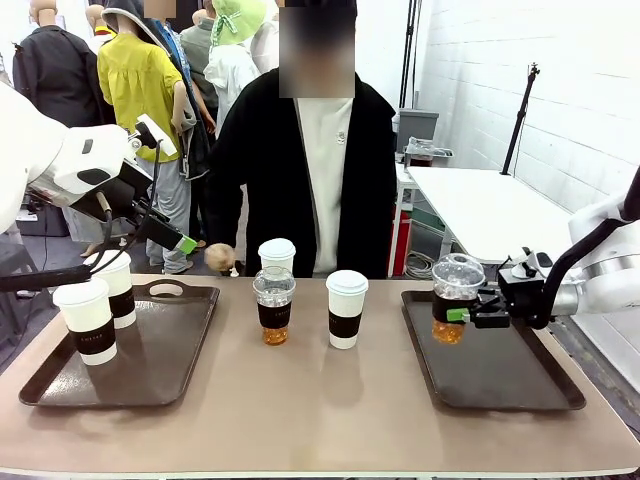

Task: Distribute the coffee onto the tray.
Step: Pick up one iced Americano and place it on the right Handle tray.

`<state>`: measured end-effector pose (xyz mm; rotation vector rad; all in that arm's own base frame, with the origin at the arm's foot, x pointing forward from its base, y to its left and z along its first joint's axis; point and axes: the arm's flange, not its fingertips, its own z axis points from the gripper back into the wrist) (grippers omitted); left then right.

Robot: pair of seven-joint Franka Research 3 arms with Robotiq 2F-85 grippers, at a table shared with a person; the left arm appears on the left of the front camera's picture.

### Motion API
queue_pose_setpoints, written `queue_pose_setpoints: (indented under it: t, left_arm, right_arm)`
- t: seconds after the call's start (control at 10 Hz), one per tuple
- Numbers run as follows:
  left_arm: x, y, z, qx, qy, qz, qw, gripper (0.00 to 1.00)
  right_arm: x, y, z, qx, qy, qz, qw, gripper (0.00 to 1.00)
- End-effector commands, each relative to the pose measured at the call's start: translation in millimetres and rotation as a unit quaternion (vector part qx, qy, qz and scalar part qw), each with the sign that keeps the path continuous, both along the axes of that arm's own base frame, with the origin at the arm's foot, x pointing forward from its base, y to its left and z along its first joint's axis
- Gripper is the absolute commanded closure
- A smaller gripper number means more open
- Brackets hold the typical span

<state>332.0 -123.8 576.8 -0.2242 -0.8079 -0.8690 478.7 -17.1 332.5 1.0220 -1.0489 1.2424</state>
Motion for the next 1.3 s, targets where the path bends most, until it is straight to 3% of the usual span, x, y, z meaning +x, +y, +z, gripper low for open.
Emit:
queue_pose_setpoints:
  t: [0.0, 0.5, 1.2]
  left_arm:
    - [0.6, -0.1, -0.9, -0.001, 0.001, 0.0, 1.0, 0.0]
    - [0.6, -0.1, -0.9, -0.001, 0.001, 0.0, 1.0, 0.0]
    - [0.6, -0.1, -0.9, -0.001, 0.001, 0.0, 1.0, 0.0]
  right_arm:
    - [33.8, -16.3, 7.4, 0.004, -0.006, -0.036, 0.999, 0.34]
    - [104.4, -55.4, -14.9, 0.02, -0.005, -0.081, 0.997, 0.34]
    - [140.3, -66.2, -53.8, 0.012, -0.025, -0.124, 0.992, 0.34]
